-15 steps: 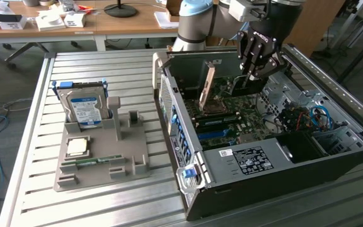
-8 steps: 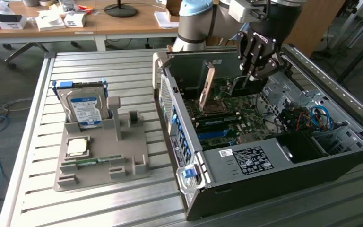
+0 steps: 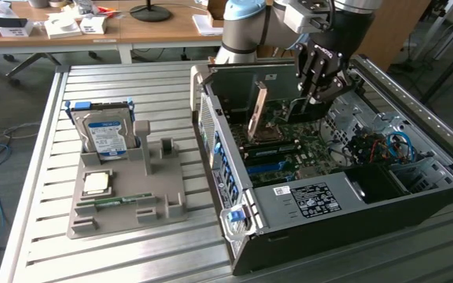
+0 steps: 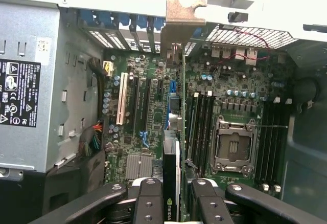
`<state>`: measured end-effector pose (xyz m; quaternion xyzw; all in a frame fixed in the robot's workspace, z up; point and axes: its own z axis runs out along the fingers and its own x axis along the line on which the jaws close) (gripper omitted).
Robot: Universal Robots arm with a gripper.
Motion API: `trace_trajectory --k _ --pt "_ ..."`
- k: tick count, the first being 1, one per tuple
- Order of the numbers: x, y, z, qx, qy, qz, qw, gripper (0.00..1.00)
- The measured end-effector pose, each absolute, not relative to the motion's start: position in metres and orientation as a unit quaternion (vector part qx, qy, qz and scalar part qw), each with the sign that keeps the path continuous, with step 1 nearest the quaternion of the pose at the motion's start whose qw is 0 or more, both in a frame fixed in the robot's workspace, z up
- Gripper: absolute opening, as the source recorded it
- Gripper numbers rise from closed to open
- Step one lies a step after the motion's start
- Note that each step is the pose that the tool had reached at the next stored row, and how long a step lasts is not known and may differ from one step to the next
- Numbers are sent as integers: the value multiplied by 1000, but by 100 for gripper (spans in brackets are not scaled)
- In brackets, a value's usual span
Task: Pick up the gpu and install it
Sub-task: 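Insert the gpu into the slot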
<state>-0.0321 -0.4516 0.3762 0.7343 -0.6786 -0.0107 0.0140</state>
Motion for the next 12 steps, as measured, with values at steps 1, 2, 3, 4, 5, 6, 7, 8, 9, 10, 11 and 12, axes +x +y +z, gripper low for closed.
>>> trace_trajectory --k 1,2,3,4,5,6,7,8,9,10,11,12 --pt "-32 -452 375 734 -679 -11 14 26" --pt "-32 -452 374 734 -679 -11 14 26" --pt "-32 -452 374 734 -679 -11 14 26" --pt "-32 -452 372 734 -679 -11 14 26" --pt "-32 -452 371 734 -679 -11 14 26" --pt "-32 -452 370 734 -679 -11 14 26" --pt "-32 -452 369 734 -679 -11 14 26" --pt "-32 -452 369 734 -679 -11 14 26" --pt "-32 -452 368 734 -679 -11 14 26" --pt "-32 -452 368 734 -679 -11 14 26" --pt "-32 -452 368 734 -679 -11 14 26" --pt "-32 -452 367 734 -679 -11 14 26"
